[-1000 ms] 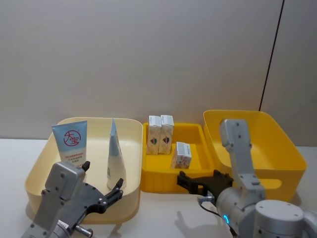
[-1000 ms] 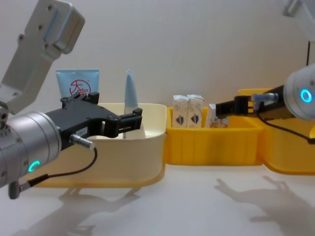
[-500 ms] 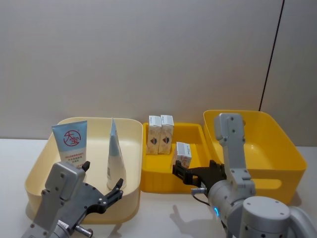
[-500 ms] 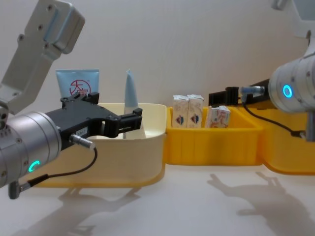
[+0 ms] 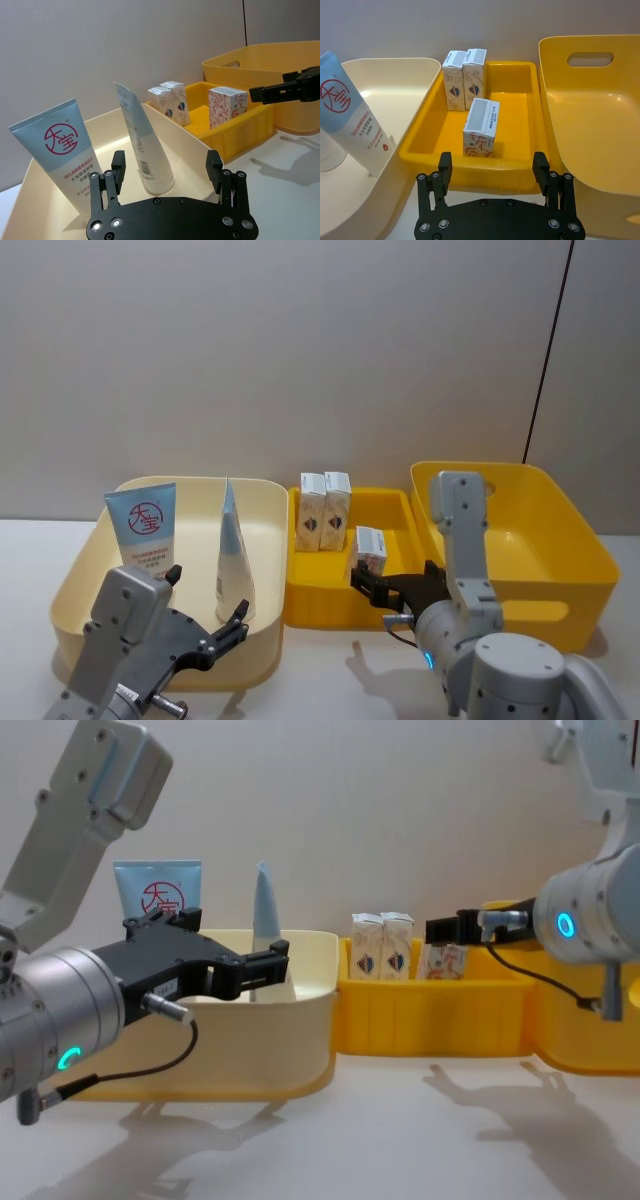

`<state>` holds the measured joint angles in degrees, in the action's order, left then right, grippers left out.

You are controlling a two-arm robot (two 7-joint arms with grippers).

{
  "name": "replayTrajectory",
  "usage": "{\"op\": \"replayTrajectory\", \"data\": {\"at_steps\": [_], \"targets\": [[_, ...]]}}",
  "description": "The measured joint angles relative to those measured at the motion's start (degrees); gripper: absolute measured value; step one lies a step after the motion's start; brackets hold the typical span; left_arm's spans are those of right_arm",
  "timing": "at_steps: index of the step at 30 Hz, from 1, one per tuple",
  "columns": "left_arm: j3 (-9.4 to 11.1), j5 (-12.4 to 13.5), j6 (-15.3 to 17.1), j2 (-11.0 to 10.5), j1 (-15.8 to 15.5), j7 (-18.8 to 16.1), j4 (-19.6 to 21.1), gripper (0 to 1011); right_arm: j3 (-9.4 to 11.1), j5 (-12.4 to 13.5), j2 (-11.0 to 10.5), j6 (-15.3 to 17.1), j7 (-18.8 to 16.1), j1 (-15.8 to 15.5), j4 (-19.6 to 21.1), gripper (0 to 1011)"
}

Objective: Bimanual collaborative sorting of washing and personal care products

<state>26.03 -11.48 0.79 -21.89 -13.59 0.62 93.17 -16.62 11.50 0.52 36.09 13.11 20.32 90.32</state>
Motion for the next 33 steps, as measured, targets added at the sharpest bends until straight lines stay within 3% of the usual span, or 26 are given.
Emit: {"op": "replayTrajectory", "data": {"at_steps": [14,33], "targets": [[0.00,0.00,0.00,0.00,0.00,0.00,0.00,1002,0.28,-0.65,0.38,-1.52,-1.84,4.49,-6.42,1001],[0.00,0.00,0.00,0.00,0.00,0.00,0.00,1002,1.28,-0.22,1.30,0.26,-4.92,10.79,-15.32,1001]]}}
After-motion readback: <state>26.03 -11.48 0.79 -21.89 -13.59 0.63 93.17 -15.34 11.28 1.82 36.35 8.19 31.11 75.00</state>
